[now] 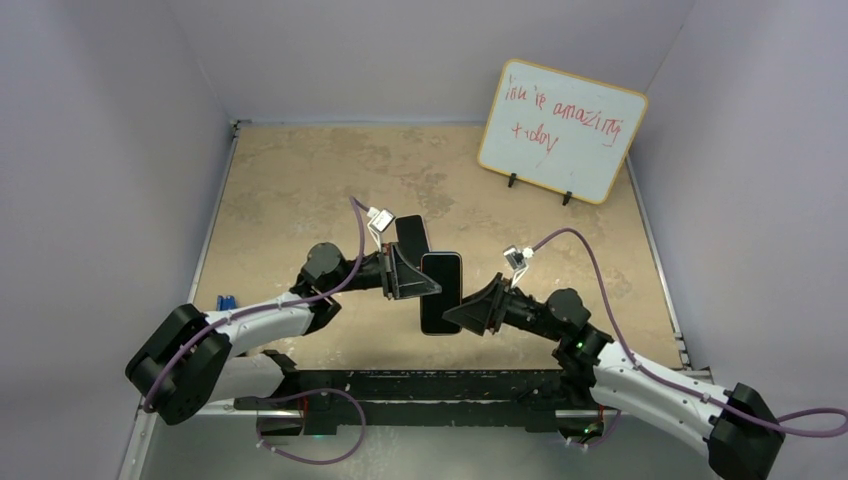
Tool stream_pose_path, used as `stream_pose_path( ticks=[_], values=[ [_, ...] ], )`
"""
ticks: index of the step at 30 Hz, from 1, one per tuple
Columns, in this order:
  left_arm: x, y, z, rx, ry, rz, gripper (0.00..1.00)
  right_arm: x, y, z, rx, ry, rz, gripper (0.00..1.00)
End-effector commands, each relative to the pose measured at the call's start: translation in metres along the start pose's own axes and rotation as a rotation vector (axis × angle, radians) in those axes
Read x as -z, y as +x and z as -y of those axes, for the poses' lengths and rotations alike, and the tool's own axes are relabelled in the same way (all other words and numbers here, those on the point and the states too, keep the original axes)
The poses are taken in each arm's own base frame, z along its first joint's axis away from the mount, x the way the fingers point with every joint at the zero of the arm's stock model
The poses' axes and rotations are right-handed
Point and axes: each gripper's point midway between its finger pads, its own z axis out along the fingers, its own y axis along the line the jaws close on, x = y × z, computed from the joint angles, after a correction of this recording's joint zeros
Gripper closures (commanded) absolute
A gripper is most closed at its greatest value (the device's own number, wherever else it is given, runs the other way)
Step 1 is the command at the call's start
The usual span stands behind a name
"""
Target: Put the phone into the phone case
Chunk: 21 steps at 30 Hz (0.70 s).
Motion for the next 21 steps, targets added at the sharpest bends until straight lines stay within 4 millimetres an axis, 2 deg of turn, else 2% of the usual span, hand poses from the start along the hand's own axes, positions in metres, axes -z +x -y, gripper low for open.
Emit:
stream_pose_path(
  ticks=[1,4,9,13,18,21],
  values=[
    [-0.008,-0.019,0.021,-0.132,0.064,0.033,1.0,0.005,0.012,-0.005,-0.02,-0.048,-0.041,0.41],
    [-0.006,-0.022,0.011,-0.138,0.01,0.061,1.0,0.007,0.014,-0.002,-0.037,-0.038,-0.041,0.43],
    [-0.006,-0.026,0.008,-0.162,-0.012,0.087,1.0,0.006,0.015,-0.001,-0.044,-0.036,-0.052,0.47],
    [-0.006,-0.026,0.004,-0.174,-0.025,0.082,1.0,0.005,0.017,0.0,-0.071,-0.032,-0.057,0.66],
    [-0.001,-0.028,-0.017,-0.246,-0.152,0.084,1.0,0.003,0.013,0.005,-0.158,0.035,-0.051,1.0],
    [0.004,-0.031,-0.03,-0.304,-0.241,0.072,1.0,0.002,0.011,0.004,-0.178,0.059,-0.051,1.0]
  ],
)
